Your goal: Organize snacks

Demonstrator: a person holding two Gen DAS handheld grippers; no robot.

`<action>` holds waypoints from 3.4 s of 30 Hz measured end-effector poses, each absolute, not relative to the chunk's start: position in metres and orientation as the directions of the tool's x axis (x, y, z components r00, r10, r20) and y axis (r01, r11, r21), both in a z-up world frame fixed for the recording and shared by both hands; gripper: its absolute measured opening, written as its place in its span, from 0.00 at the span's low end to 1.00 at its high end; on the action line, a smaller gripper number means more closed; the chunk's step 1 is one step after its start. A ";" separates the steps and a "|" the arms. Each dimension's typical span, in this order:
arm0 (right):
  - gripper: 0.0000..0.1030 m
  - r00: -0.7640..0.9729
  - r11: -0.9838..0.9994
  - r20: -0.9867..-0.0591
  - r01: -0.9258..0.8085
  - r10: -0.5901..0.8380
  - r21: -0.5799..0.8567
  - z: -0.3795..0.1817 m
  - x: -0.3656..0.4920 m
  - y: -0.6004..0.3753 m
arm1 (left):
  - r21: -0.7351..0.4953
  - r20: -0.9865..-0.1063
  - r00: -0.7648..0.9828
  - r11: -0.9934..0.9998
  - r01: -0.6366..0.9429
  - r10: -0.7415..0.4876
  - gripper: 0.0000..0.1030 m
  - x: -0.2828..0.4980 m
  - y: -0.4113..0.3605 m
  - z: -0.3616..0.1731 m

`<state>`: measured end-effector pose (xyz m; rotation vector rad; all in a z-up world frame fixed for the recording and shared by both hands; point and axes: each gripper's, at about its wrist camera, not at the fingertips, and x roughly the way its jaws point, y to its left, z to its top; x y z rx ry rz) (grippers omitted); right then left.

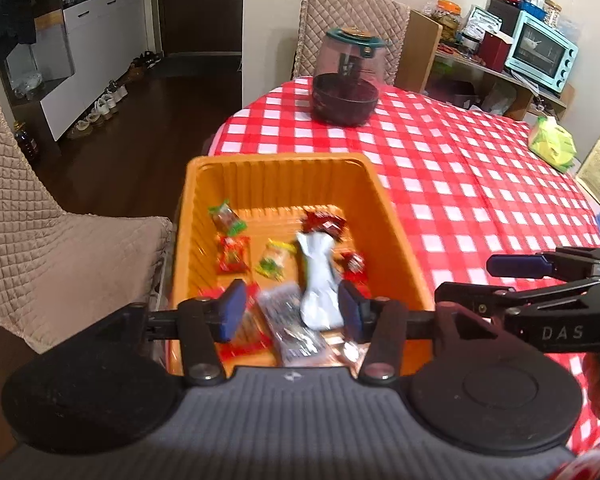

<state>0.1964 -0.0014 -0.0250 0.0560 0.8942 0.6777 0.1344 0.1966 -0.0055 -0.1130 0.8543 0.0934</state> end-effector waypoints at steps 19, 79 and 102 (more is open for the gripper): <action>0.76 0.421 0.836 -0.751 -0.451 0.509 0.313 -0.020 0.107 -0.139 | -0.056 -0.793 0.609 0.995 -0.080 0.005 0.54 0.055 0.060 -0.007; 0.76 0.451 0.878 -0.760 -0.337 0.467 0.340 -0.020 0.067 -0.234 | -0.038 -0.786 0.616 0.999 0.024 -0.045 0.54 0.032 -0.028 -0.007; 0.76 0.449 0.878 -0.761 -0.339 0.468 0.339 -0.022 0.069 -0.231 | -0.038 -0.787 0.616 0.999 0.024 -0.045 0.54 0.032 -0.028 -0.007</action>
